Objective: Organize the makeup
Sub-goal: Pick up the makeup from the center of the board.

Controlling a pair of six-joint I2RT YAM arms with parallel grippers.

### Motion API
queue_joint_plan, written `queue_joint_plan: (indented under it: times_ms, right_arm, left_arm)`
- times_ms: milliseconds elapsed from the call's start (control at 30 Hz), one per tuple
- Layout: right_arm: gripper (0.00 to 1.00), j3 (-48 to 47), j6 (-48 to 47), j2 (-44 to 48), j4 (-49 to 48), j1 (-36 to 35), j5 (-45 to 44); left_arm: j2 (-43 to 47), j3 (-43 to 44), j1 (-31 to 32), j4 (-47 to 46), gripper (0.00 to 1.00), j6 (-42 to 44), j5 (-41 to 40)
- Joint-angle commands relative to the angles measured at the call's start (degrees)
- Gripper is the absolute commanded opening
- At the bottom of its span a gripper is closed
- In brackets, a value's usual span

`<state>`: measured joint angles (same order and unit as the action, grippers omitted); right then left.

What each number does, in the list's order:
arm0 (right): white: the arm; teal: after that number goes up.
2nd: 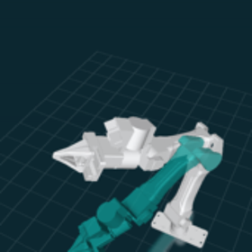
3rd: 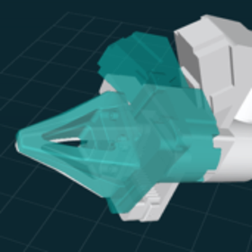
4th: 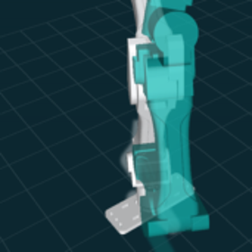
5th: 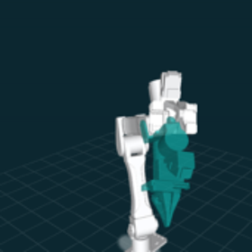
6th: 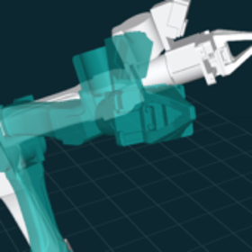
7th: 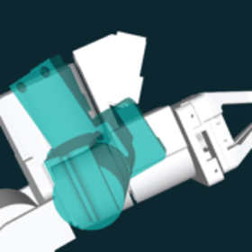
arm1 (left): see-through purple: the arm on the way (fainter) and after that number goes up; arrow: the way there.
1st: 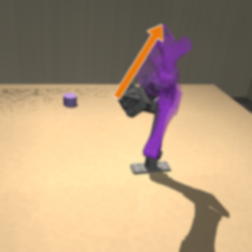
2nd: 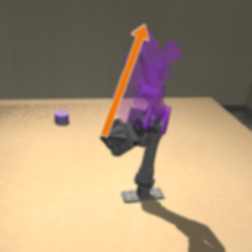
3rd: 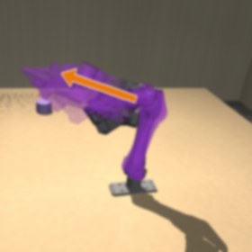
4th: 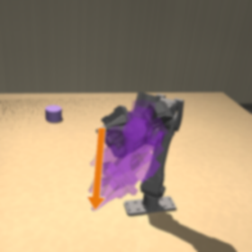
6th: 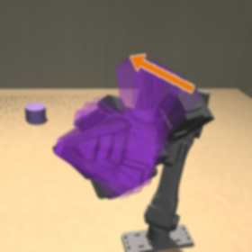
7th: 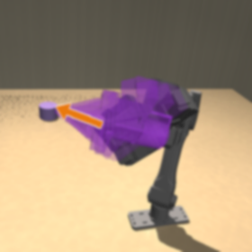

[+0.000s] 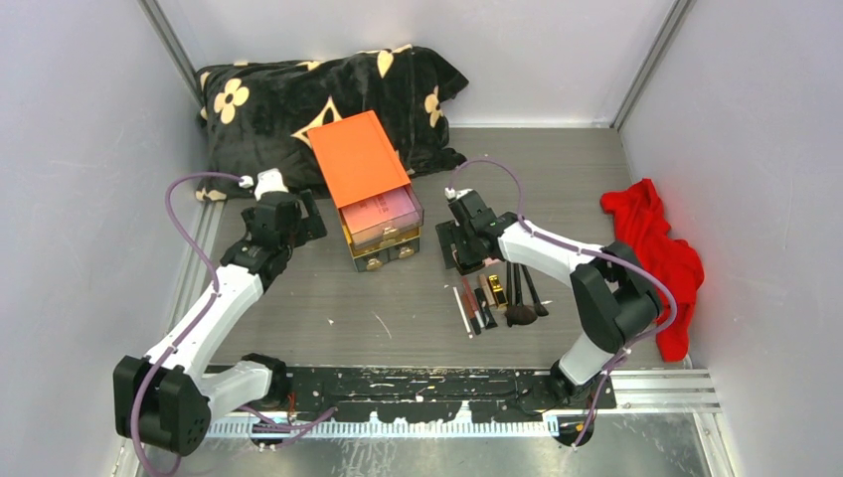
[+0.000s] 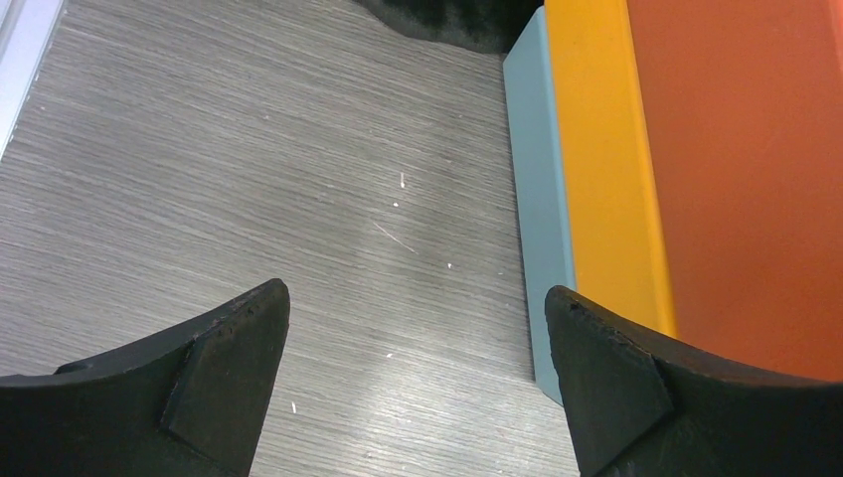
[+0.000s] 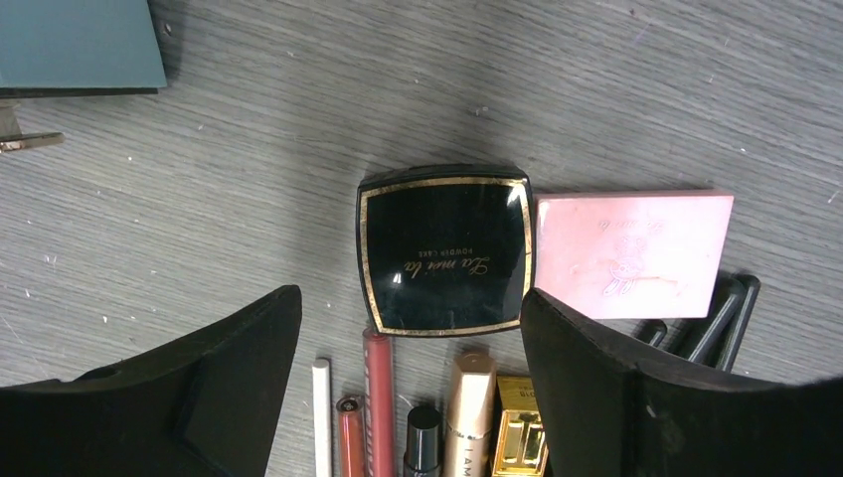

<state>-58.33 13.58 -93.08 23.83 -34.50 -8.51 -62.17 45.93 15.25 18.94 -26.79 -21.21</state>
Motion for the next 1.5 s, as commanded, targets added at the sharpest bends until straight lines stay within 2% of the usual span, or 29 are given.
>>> queue_joint_plan:
  times_ms: [0, 367, 667, 733, 767, 867, 900, 967, 1100, 1267, 1467]
  right_arm:
    - [0.85, -0.1, 0.7, -0.8, -3.4, 0.8, 1.6]
    - [0.84, 0.2, 1.1, -5.1, -4.8, 2.0, 2.0]
    - [0.79, 0.6, 1.9, -6.7, -5.4, 2.1, 1.8]
    - [0.74, 0.9, 2.2, -6.5, -5.3, 2.1, 1.3]
    - [0.67, 1.1, 2.3, -6.4, -5.3, 2.1, 1.2]
    - [0.32, 0.8, 2.5, -5.8, -4.2, 2.1, 1.1]
    - [0.23, 0.7, 2.6, -5.6, -3.8, 2.2, 1.2]
    - [0.13, 0.5, 2.7, -4.7, -3.1, 2.2, 1.2]
    - [0.05, -0.3, 2.6, 0.2, -0.2, 2.1, -0.2]
    - [0.04, -5.3, 1.2, 7.3, 6.1, 2.1, -0.8]
    - [0.04, -13.5, -0.4, 11.1, 12.6, 2.2, -0.2]
  left_arm:
    - [2.1, -0.2, -0.2, -1.6, 1.00, -0.1, 0.0]
    - [3.4, -0.2, -0.3, -0.4, 1.00, 0.3, -0.9]
    - [2.7, 0.3, -0.2, -0.3, 1.00, 0.6, -0.6]
    - [2.9, 0.2, -0.3, -0.2, 1.00, 0.7, -0.7]
    - [3.0, 0.2, -0.3, -0.2, 1.00, 0.8, -0.7]
    - [3.3, 0.3, -0.3, -0.2, 1.00, 0.9, -0.7]
    - [3.4, 0.2, -0.3, -0.2, 1.00, 0.9, -0.7]
    - [3.5, 0.2, -0.2, -0.1, 1.00, 0.7, -0.7]
    - [3.7, 0.1, -0.2, -0.1, 1.00, 0.5, -0.5]
    - [4.1, 0.1, -0.3, -0.4, 1.00, -0.1, -0.1]
    - [4.0, 0.3, -0.2, -0.6, 1.00, -0.5, 0.4]
